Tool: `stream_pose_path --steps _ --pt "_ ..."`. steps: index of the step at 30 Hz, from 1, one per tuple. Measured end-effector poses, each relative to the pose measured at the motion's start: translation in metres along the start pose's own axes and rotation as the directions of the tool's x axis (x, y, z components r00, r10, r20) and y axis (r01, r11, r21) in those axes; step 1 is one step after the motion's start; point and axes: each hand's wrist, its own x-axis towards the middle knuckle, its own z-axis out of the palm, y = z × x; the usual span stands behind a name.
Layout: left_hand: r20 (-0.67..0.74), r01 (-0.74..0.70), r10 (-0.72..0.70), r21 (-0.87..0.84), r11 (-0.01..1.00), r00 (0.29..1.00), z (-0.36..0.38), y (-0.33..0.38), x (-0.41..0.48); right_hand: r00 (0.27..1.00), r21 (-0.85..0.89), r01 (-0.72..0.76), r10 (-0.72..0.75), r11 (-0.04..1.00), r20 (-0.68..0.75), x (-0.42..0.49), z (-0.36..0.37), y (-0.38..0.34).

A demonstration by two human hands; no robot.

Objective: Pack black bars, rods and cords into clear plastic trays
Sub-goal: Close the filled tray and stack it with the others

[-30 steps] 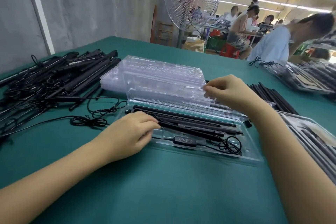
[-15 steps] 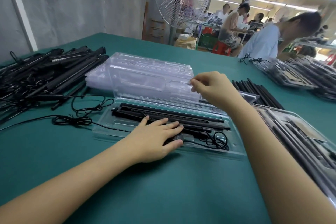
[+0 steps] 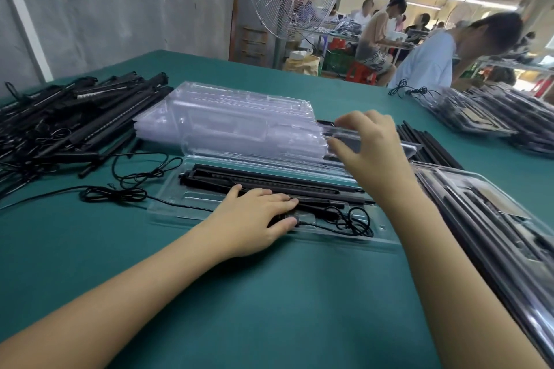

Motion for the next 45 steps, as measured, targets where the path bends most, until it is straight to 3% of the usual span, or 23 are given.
stream_pose_path --steps 2,5,7,8,9,11,12,13,17,24,29,31,34,37,40,45 --pt "-0.006 -0.003 0.003 -0.008 1.0 1.0 -0.001 -0.001 0.001 0.994 0.005 -0.041 0.041 0.999 -0.102 -0.008 -0.006 0.005" --pt "-0.015 -0.015 0.015 -0.015 1.0 1.0 0.0 -0.002 0.001 0.985 0.05 -0.115 0.121 0.992 -0.126 -0.015 -0.012 0.011" --pt "-0.025 -0.018 0.017 -0.018 1.0 1.0 0.001 -0.002 0.0 0.984 0.078 -0.175 0.176 0.981 -0.011 -0.019 -0.016 0.015" --pt "-0.033 -0.018 0.017 -0.02 1.0 0.999 0.002 -0.002 -0.001 0.97 0.066 -0.213 0.203 0.975 0.137 -0.021 -0.018 0.016" --pt "-0.038 -0.018 0.017 -0.019 1.0 0.999 0.003 -0.002 -0.001 0.913 0.027 -0.255 0.232 0.967 0.335 -0.023 -0.019 0.018" --pt "-0.037 -0.014 0.014 -0.015 1.0 0.999 0.004 -0.001 -0.002 0.681 -0.092 -0.321 0.297 0.943 0.669 -0.029 -0.017 0.022" --pt "-0.036 -0.013 0.013 -0.011 1.0 0.999 0.005 -0.002 -0.002 0.586 -0.137 -0.329 0.316 0.934 0.746 -0.033 -0.013 0.024" --pt "-0.035 -0.013 0.013 -0.008 1.0 0.999 0.006 -0.002 -0.002 0.552 -0.152 -0.334 0.324 0.93 0.768 -0.036 -0.009 0.026" --pt "-0.04 -0.017 0.016 -0.01 1.0 0.999 0.007 -0.002 -0.003 0.649 -0.07 -0.388 0.327 0.919 0.687 -0.041 0.005 0.033" --pt "-0.085 -0.029 0.031 0.028 0.999 0.996 0.01 0.0 -0.003 0.69 -0.026 -0.446 0.362 0.895 0.627 -0.039 0.019 0.037" --pt "-0.116 -0.022 0.038 0.135 0.991 0.993 0.01 0.005 -0.005 0.665 -0.092 -0.436 0.389 0.895 0.637 -0.034 0.025 0.035" --pt "-0.181 -0.09 0.128 0.205 0.975 0.975 0.005 0.013 -0.004 0.652 -0.127 -0.429 0.404 0.894 0.642 -0.033 0.029 0.034" --pt "-0.227 -0.259 0.284 0.136 0.956 0.931 -0.001 0.037 0.001 0.638 -0.133 -0.432 0.407 0.892 0.654 -0.031 0.029 0.035" --pt "-0.142 -0.263 0.275 0.098 0.96 0.951 -0.002 0.061 0.007 0.634 -0.061 -0.481 0.395 0.875 0.665 -0.032 0.029 0.04" --pt "-0.128 -0.238 0.273 0.237 0.942 0.953 0.001 0.069 0.013 0.613 0.074 -0.593 0.39 0.802 0.687 -0.038 0.025 0.048" --pt "-0.201 -0.214 0.243 0.154 0.965 0.949 0.007 0.071 0.014 0.523 0.28 -0.768 0.311 0.576 0.794 -0.038 0.007 0.058"
